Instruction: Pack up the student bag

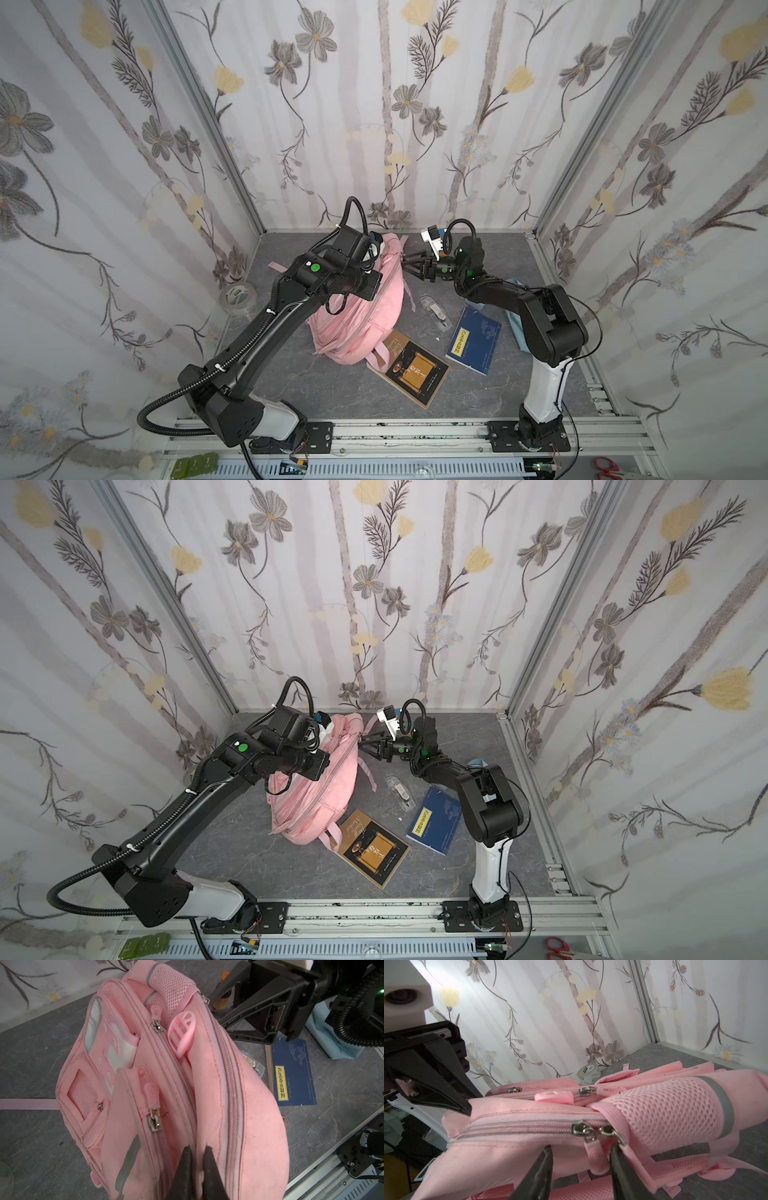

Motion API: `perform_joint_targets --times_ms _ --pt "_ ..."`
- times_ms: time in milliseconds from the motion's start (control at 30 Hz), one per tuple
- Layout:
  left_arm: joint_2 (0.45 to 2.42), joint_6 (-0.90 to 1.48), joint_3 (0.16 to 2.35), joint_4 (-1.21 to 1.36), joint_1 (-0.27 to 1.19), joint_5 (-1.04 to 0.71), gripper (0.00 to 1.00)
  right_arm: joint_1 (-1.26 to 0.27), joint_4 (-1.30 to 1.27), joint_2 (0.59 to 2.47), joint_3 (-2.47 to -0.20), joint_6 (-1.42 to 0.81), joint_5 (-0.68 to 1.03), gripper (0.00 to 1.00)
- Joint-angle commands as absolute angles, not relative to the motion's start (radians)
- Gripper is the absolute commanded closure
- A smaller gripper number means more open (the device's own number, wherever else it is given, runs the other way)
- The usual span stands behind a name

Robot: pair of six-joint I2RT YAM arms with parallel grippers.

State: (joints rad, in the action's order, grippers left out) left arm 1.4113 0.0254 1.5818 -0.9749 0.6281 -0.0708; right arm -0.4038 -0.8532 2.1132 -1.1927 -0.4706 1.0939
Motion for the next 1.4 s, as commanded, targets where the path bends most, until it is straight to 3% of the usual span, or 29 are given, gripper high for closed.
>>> perform_joint_targets --times_ms 0,267,367,533,600,800,1000,1367 --pt "1.393 0.014 1.576 -0.888 0.627 -0.101 1.00 -0.407 -0.882 2.128 -1.208 -0.484 1.102 0.54" --pt "1.391 0.008 1.569 -0.893 0.625 -0.091 1.00 -0.407 -1.002 2.159 -1.205 -0.582 1.159 0.57" --pt "1.391 0.006 1.572 -0.893 0.624 -0.082 1.00 -0.398 -1.240 2.178 -1.172 -0.751 1.181 0.60" --pt "1.391 0.010 1.572 -0.892 0.622 -0.069 1.00 -0.357 -1.855 2.294 -1.152 -1.235 1.166 0.74" --pt "1.391 0.011 1.572 -0.890 0.622 -0.070 1.00 -0.350 -1.858 2.309 -1.159 -1.264 1.194 0.77" --pt "1.395 0.007 1.579 -0.894 0.622 -0.065 1.00 -0.360 -1.854 2.289 -1.147 -1.241 1.176 0.74" --pt "1.395 0.007 1.589 -0.896 0.620 -0.066 1.00 -0.376 -1.849 2.316 -1.157 -1.243 1.150 0.63" --pt "1.393 0.017 1.583 -0.898 0.621 -0.072 1.00 -0.388 -1.700 2.315 -1.182 -1.136 1.096 0.54"
